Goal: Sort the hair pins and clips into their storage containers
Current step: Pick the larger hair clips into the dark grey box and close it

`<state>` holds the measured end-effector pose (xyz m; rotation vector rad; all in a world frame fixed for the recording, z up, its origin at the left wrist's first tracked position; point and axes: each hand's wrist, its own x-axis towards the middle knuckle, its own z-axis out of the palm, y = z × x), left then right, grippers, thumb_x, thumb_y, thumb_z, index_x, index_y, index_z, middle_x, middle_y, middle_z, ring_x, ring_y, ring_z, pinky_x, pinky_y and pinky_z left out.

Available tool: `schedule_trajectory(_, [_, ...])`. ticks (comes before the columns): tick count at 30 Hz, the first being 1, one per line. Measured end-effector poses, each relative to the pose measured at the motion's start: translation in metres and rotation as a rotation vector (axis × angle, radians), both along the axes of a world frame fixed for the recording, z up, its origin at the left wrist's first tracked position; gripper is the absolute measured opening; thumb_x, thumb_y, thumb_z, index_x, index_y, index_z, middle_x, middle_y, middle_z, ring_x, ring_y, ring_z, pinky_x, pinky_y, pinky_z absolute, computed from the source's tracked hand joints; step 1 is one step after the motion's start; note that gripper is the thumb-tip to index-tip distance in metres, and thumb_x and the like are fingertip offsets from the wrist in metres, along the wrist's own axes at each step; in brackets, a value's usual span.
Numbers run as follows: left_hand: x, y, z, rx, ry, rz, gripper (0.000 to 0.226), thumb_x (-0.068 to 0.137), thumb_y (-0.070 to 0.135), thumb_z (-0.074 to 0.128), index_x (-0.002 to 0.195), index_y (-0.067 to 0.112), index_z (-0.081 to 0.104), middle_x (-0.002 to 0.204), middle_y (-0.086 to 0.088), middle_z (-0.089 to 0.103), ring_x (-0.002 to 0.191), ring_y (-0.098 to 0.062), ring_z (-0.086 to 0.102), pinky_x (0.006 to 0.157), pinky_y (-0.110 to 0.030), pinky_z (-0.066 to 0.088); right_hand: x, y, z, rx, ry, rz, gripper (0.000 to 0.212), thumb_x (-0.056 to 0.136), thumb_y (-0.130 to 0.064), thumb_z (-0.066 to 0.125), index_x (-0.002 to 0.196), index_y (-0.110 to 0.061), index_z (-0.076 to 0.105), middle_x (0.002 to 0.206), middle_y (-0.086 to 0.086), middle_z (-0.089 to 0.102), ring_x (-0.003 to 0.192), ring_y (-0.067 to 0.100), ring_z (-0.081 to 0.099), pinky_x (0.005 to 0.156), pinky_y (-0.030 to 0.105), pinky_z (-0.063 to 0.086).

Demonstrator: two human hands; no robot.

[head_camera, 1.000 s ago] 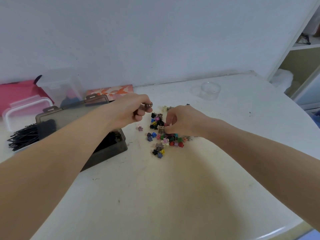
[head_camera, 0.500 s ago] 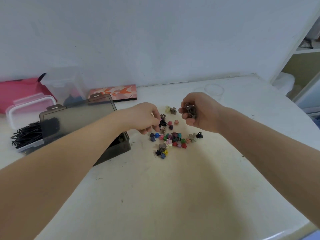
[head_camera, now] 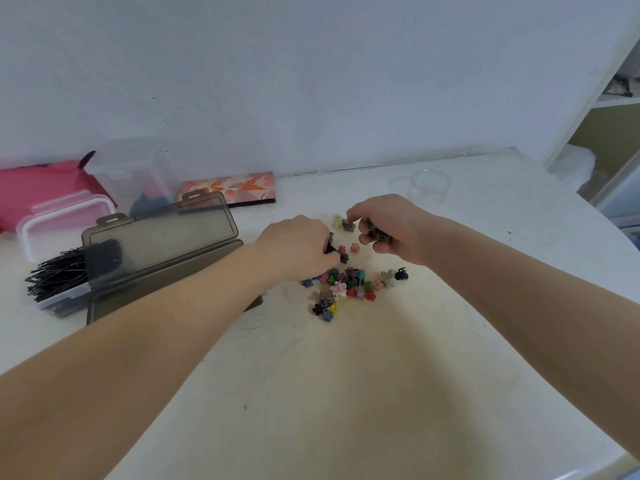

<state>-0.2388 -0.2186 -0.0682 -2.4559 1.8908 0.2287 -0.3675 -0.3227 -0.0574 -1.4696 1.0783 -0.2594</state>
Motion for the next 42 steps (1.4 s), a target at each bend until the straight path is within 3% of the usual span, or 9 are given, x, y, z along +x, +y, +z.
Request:
schedule_trajectory(10, [0.039, 0.003, 0.046, -0.312, 1.502, 0.651, 0.012, 0.085, 0.023, 0.050, 0.082, 0.015, 0.057, 0.072, -0.005, 0.065, 0.054, -0.014, 0.047, 0.048, -0.021, 0.041, 0.019, -0.004, -0.012, -0.581, 0.226, 0.405, 0.025, 0.086, -0.014, 0.061, 0.107, -0.026, 0.066, 0.098, -0.003, 0.065, 0.073, 0.016, 0.067, 0.060, 0.025, 0.052])
schedule_trajectory(14, [0.046, 0.006, 0.039, -0.351, 1.638, 0.734, 0.014, 0.082, 0.028, 0.058, 0.081, 0.015, 0.054, 0.075, -0.002, 0.064, 0.051, -0.011, 0.043, 0.046, -0.017, 0.037, 0.026, 0.000, -0.019, -0.823, 0.407, 0.571, 0.036, 0.093, -0.021, 0.050, 0.123, -0.037, 0.063, 0.105, -0.010, 0.055, 0.100, 0.016, 0.056, 0.087, 0.038, 0.051])
schedule_trajectory(21, [0.048, 0.005, 0.031, -0.332, 1.724, 0.713, 0.024, 0.083, 0.027, 0.067, 0.099, 0.016, 0.054, 0.078, 0.002, 0.065, 0.051, -0.006, 0.041, 0.040, -0.013, 0.037, 0.030, -0.003, -0.024, -0.998, 0.473, 0.573, 0.017, 0.091, -0.027, 0.056, 0.106, -0.028, 0.064, 0.105, -0.006, 0.057, 0.098, 0.019, 0.056, 0.081, 0.038, 0.052])
schedule_trajectory(24, [0.044, 0.003, 0.031, -0.283, 1.748, 0.702, 0.019, 0.087, 0.018, 0.059, 0.105, 0.013, 0.062, 0.076, -0.001, 0.064, 0.053, -0.008, 0.046, 0.042, -0.015, 0.042, 0.029, -0.006, -0.022, -0.865, 0.401, 0.499, 0.014, 0.089, -0.029, 0.061, 0.100, -0.021, 0.064, 0.103, -0.004, 0.063, 0.092, 0.018, 0.061, 0.080, 0.038, 0.054])
schedule_trajectory(28, [0.040, 0.001, 0.030, -0.200, 1.837, 0.690, 0.020, 0.095, 0.015, 0.046, 0.099, 0.011, 0.065, 0.076, -0.002, 0.059, 0.057, -0.009, 0.050, 0.046, -0.015, 0.047, 0.020, -0.016, -0.010, -0.317, 0.058, 0.204, 0.014, 0.085, -0.016, 0.068, 0.097, -0.009, 0.063, 0.093, 0.006, 0.069, 0.058, 0.012, 0.049, 0.046, 0.023, 0.039])
schedule_trajectory(32, [0.033, -0.005, 0.024, -0.145, 1.728, 0.657, 0.017, 0.097, 0.027, 0.059, 0.085, 0.014, 0.059, 0.073, 0.000, 0.056, 0.056, -0.008, 0.051, 0.048, -0.016, 0.051, -0.004, -0.022, 0.000, 0.237, -0.367, 0.100, 0.015, 0.094, -0.016, 0.060, 0.109, -0.011, 0.064, 0.095, 0.003, 0.069, 0.054, 0.008, 0.033, 0.041, 0.017, 0.026])
schedule_trajectory(36, [0.027, -0.011, 0.012, -0.034, 0.875, 0.384, 0.024, 0.095, 0.036, 0.061, 0.089, 0.013, 0.059, 0.069, 0.000, 0.057, 0.046, -0.008, 0.054, 0.051, -0.022, 0.051, -0.015, -0.026, -0.002, 0.561, -0.640, 0.038, 0.025, 0.093, -0.015, 0.053, 0.117, -0.012, 0.061, 0.084, 0.000, 0.054, 0.062, 0.009, 0.021, 0.043, 0.018, 0.018])
schedule_trajectory(39, [0.023, -0.008, 0.006, 0.065, 0.359, 0.060, 0.025, 0.092, 0.044, 0.060, 0.102, 0.022, 0.056, 0.084, 0.003, 0.060, 0.058, -0.014, 0.060, 0.058, -0.029, 0.052, -0.013, -0.031, -0.006, 0.610, -0.653, -0.075, 0.025, 0.095, -0.029, 0.051, 0.103, -0.009, 0.063, 0.081, 0.003, 0.054, 0.056, 0.010, 0.029, 0.039, 0.018, 0.019])
schedule_trajectory(42, [0.018, -0.008, 0.003, 0.061, 0.198, -0.062, 0.023, 0.088, 0.041, 0.063, 0.101, 0.025, 0.054, 0.086, 0.007, 0.055, 0.070, -0.010, 0.053, 0.059, -0.028, 0.042, -0.006, -0.037, -0.011, 0.505, -0.514, -0.124, 0.028, 0.095, -0.037, 0.056, 0.079, -0.015, 0.056, 0.071, 0.001, 0.054, 0.048, 0.009, 0.033, 0.035, 0.017, 0.020])
